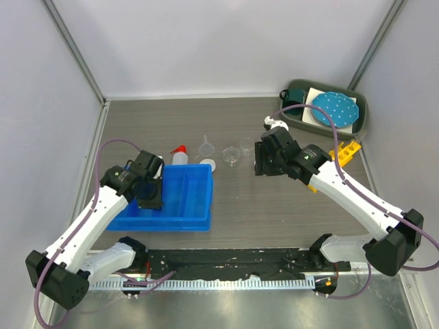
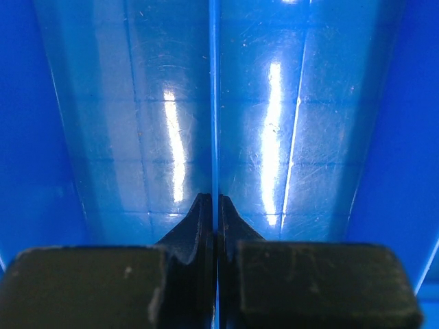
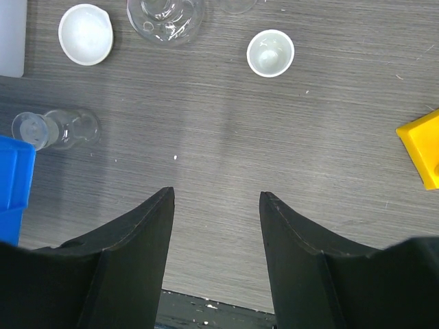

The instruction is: Organize the chemistry lab equipment

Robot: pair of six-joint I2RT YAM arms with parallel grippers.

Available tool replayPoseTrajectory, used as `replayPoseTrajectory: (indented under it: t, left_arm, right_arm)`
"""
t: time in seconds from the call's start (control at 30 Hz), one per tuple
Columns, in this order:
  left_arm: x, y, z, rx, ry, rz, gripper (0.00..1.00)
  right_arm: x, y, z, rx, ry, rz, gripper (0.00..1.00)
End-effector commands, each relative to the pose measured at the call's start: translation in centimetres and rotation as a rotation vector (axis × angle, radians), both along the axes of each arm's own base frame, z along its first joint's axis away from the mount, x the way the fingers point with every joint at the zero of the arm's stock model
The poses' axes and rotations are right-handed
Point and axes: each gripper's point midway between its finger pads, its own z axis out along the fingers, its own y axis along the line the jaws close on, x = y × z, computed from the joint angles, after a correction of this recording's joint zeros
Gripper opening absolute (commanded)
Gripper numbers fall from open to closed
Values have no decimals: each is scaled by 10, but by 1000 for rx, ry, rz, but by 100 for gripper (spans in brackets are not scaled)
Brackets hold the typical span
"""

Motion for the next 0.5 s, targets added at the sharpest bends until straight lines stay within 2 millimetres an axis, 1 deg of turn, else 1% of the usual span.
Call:
replayPoseTrajectory:
  t: [0.0, 0.27, 0.47]
  left_arm:
    - [10, -17, 6, -65, -60, -34, 0]
    - [1, -30, -6, -33, 13, -109, 0]
    - [-2, -35, -8, -35, 17, -137, 0]
  right_arm:
    - [6, 9, 3, 33, -26, 5, 58]
    - [7, 9, 1, 29, -27, 3, 58]
    - [6, 9, -3, 25, -17, 4, 58]
